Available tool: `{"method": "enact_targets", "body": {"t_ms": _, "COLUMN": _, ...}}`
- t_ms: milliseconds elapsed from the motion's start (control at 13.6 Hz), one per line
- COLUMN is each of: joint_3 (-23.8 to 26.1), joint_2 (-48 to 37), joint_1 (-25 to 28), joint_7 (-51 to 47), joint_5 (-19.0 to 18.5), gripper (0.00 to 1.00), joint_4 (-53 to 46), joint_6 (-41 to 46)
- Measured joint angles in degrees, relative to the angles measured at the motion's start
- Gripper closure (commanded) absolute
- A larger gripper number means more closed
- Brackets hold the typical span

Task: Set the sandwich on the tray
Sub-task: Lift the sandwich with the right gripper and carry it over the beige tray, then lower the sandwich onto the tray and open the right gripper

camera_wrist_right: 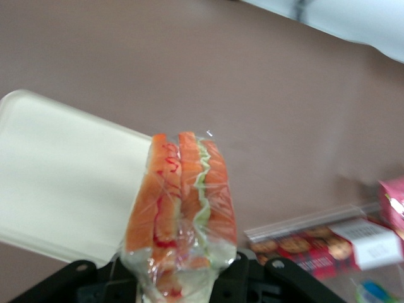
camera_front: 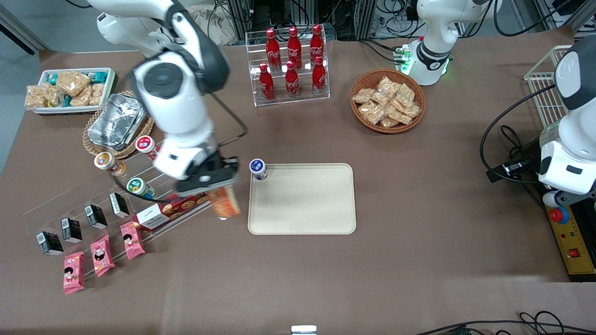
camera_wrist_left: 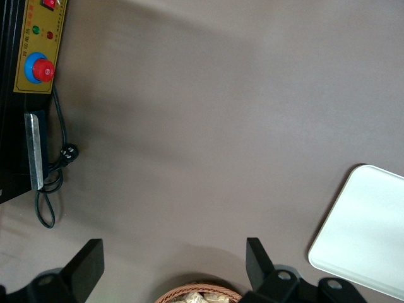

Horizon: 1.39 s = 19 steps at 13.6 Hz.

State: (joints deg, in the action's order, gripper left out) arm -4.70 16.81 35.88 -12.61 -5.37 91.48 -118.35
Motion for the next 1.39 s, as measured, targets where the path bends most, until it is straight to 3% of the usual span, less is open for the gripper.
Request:
{"method": "enact_targets", "body": {"t_ms": 440, "joint_3": -0.15, "joint_2": 11.8, "joint_1": 7.34, "joint_7": 10.53, "joint_5": -0.4, "gripper": 0.58, "joint_4": -3.1, "joint_6": -9.99}}
{"method": "enact_targets", "body": {"t_ms": 660, "joint_3": -0.16, "joint_2": 17.32, "joint_1": 9.91, "joint_7": 12.55, "joint_5": -4.63, "gripper": 0.58, "joint_4": -3.68, "joint_6": -16.09}}
{"method": "enact_targets", "body": {"t_ms": 880, "joint_3": -0.25, "joint_2": 22.33, "joint_1": 10.76, "joint_7": 17.12, "joint_5": -7.66, "gripper": 0.58, "joint_4": -4.1, "joint_6": -21.55}}
{"method": "enact_targets", "body": {"t_ms": 1173, "joint_3": -0.69, "joint_2": 29.08, "joint_1": 10.72, "joint_7": 32.13, "joint_5": -7.85, "gripper": 0.58, "joint_4": -4.45, "joint_6": -32.86}}
{"method": "enact_targets", "body": {"t_ms": 1393, "joint_3": -0.74, "joint_2": 31.15, "joint_1": 10.74, "joint_7": 37.01, "joint_5": -7.91, "gripper": 0.57, "joint_4": -5.32, "joint_6": -34.93}}
